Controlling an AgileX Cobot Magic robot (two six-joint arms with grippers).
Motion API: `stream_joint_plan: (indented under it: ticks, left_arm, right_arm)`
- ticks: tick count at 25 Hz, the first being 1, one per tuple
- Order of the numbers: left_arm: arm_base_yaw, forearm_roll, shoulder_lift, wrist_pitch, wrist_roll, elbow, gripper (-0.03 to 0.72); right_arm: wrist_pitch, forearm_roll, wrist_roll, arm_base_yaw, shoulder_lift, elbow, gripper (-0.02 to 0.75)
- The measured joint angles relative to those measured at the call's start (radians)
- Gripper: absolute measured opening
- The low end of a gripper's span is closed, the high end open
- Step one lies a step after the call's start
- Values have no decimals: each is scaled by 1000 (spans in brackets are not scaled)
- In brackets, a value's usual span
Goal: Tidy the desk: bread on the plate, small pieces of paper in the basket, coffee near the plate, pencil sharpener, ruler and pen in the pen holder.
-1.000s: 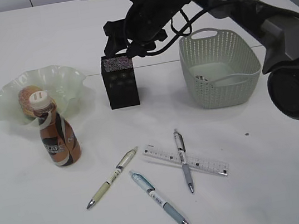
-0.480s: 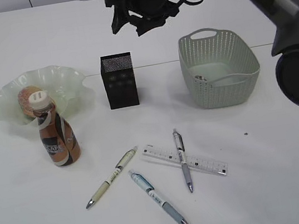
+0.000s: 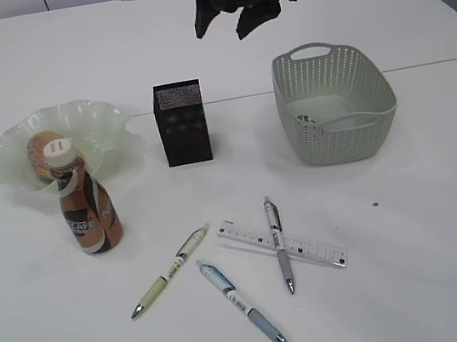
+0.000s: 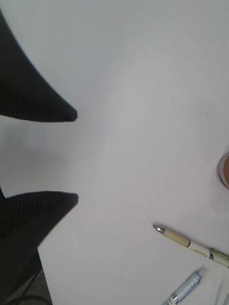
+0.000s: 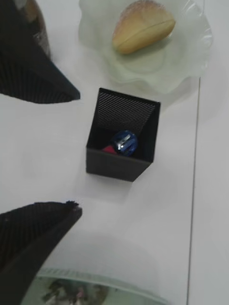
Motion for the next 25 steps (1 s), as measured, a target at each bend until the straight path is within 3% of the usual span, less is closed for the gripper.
stream_joint_plan:
  ticks: [16, 25]
  left_arm:
    - [0, 0, 0, 0, 0, 2, 349]
    - [0, 31, 0, 0, 4, 2, 349]
  right_arm:
    - [-6, -124, -51, 74, -497, 849, 478]
    - [-16, -128, -262, 190, -552, 1072, 478]
